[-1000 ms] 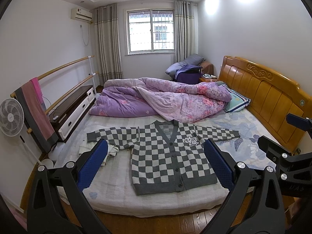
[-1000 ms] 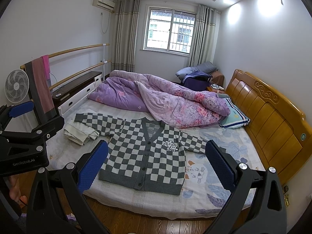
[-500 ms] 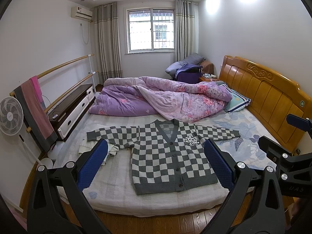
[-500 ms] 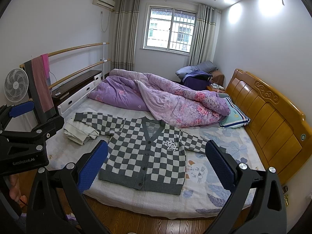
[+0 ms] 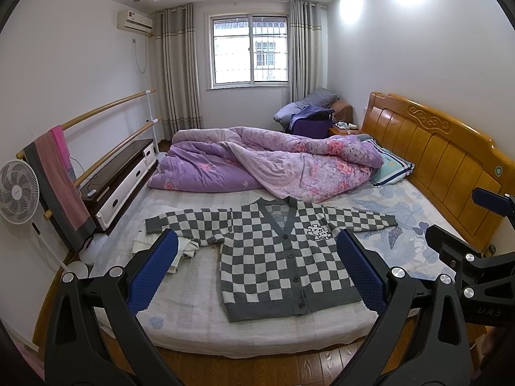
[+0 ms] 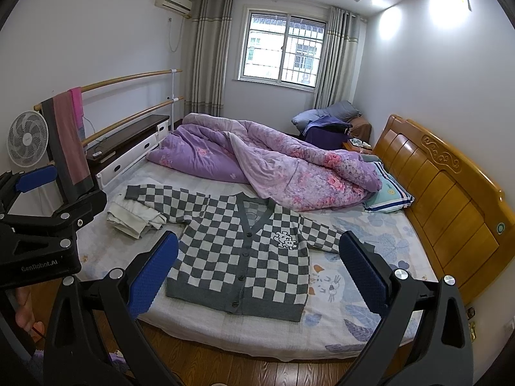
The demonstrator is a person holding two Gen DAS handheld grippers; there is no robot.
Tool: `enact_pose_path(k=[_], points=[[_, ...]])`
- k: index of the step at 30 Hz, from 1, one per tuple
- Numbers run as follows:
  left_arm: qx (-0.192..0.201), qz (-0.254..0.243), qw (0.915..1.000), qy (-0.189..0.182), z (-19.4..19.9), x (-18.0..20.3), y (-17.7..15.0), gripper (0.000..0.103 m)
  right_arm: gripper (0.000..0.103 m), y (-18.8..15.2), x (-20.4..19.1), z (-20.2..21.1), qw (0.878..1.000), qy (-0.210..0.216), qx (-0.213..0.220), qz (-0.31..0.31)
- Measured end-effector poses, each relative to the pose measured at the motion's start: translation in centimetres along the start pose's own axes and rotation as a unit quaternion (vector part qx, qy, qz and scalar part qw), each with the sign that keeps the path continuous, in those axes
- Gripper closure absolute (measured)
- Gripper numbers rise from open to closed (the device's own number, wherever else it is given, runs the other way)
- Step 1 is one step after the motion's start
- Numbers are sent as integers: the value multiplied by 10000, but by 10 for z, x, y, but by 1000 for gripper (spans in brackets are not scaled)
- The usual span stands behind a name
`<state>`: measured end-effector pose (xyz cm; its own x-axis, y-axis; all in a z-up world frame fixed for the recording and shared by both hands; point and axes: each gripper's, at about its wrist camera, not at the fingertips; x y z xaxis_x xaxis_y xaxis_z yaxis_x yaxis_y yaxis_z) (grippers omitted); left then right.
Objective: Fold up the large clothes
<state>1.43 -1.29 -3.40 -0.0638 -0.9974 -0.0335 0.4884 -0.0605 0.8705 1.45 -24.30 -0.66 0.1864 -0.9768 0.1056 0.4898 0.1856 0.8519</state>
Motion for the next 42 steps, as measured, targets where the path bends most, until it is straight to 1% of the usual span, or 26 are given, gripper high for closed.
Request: enact_pose_path(k=[8, 12, 17, 18, 23, 26, 31, 33, 35, 38, 42], points=[[-3, 19, 10000, 7, -2, -1, -1, 5, 7, -2, -3, 0, 10000, 22, 7, 17], [-4, 21, 10000, 9, -2, -3, 0, 5, 7, 3, -20, 13, 10000, 41, 12, 41], [-20, 61, 10000, 49, -5, -9, -6, 5, 7, 6, -31, 13, 9999, 91, -30, 51], [-19, 80, 9999, 58, 2, -18, -3, 5, 7, 7, -33, 13, 9999, 103, -36, 56], [-72, 145, 9998, 98, 18, -36, -5, 5, 7, 6, -41, 13, 9998, 181, -108, 70], [-147, 204, 9996, 123, 15, -41, -8, 5, 7, 6, -44, 7, 9995, 239, -200, 68], [-301, 271, 9990, 189, -1, -45, -6, 5, 7, 9, -40, -14, 9987, 380, -352, 39], [-345, 291, 9987, 238, -12, -46, -1, 5, 7, 13, -37, -26, 9982, 455, -391, 10], [-408, 311, 9983, 289, -27, -42, 4, 5, 7, 17, -35, -40, 9978, 527, -411, 8], [-502, 375, 9974, 351, -54, -39, 14, 5, 7, 27, -21, -70, 9966, 699, -427, 32], [-733, 538, 9952, 355, -102, -31, 36, 5, 7, 45, 0, -112, 9947, 903, -485, 48]])
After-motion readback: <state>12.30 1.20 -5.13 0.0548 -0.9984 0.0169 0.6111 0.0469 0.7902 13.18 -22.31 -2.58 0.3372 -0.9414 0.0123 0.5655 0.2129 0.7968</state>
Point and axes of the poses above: each gripper's, at about its wrist camera, not at the fingertips, and z roughly against the way its jaws point, x to its right, y to its top, and after that the axes turned 2 degrees about -y, right-handed
